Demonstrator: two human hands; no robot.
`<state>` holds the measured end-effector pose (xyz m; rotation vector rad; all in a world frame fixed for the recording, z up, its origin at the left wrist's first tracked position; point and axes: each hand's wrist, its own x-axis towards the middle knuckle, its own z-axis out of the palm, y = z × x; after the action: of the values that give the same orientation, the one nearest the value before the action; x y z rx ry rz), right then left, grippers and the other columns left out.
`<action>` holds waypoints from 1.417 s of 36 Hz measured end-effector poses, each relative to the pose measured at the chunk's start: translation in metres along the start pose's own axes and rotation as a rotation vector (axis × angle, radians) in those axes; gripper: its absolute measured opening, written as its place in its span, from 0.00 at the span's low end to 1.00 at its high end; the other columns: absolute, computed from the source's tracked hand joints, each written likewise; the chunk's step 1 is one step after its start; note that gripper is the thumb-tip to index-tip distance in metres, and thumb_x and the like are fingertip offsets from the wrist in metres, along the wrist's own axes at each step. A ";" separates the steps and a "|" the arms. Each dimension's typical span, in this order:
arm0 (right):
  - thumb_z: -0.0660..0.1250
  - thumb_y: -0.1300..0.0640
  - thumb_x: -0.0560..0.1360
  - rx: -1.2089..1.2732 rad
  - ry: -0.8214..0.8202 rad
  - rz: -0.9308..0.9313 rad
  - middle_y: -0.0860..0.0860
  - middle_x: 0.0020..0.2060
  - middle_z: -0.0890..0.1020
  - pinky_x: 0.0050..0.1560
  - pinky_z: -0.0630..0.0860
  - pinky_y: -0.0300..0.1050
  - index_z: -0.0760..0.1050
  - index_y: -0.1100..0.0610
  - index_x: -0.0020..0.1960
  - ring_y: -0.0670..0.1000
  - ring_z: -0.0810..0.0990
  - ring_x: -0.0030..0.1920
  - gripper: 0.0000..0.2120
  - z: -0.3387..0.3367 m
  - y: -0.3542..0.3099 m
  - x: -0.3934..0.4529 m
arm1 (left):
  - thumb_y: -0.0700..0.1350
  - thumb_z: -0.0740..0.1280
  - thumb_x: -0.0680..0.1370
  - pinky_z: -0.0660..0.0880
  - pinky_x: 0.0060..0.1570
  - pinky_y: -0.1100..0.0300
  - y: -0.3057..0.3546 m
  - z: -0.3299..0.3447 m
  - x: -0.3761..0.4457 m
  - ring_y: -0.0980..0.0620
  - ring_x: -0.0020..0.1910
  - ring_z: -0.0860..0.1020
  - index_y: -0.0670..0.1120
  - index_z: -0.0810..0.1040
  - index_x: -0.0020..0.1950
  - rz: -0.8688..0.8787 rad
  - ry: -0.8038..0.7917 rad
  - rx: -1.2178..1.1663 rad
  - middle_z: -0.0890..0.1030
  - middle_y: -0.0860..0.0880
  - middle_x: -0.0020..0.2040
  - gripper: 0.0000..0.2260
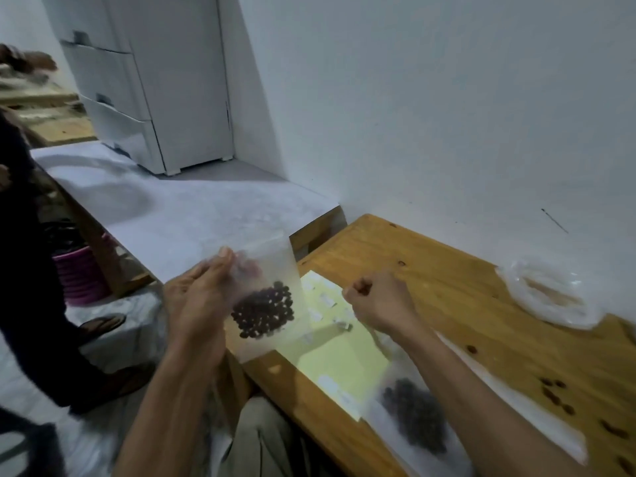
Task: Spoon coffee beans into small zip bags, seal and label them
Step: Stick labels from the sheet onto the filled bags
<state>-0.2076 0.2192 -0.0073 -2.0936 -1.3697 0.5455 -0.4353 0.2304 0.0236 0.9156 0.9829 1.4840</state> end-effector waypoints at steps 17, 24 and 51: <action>0.72 0.48 0.74 -0.157 0.046 0.124 0.45 0.36 0.83 0.62 0.62 0.54 0.82 0.52 0.34 0.51 0.78 0.51 0.13 0.041 -0.007 0.019 | 0.49 0.68 0.75 0.77 0.59 0.40 -0.004 -0.002 0.023 0.43 0.51 0.83 0.46 0.85 0.40 -0.033 0.005 0.005 0.86 0.45 0.44 0.09; 0.67 0.52 0.77 -0.113 -0.008 0.105 0.49 0.36 0.82 0.63 0.61 0.56 0.77 0.54 0.33 0.52 0.80 0.46 0.15 0.035 -0.014 0.016 | 0.48 0.68 0.76 0.77 0.59 0.41 -0.003 -0.004 0.021 0.41 0.52 0.83 0.44 0.84 0.44 -0.049 0.023 0.014 0.85 0.43 0.46 0.09; 0.76 0.58 0.71 0.158 0.230 -0.478 0.42 0.33 0.81 0.41 0.78 0.38 0.78 0.49 0.43 0.43 0.81 0.37 0.08 -0.077 -0.018 -0.038 | 0.46 0.65 0.81 0.80 0.49 0.46 -0.019 0.101 -0.033 0.40 0.47 0.85 0.37 0.84 0.49 -0.168 -0.263 0.100 0.86 0.39 0.46 0.14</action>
<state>-0.1882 0.1712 0.0634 -1.5710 -1.5610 0.1982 -0.3314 0.2089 0.0412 1.0439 0.9208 1.1493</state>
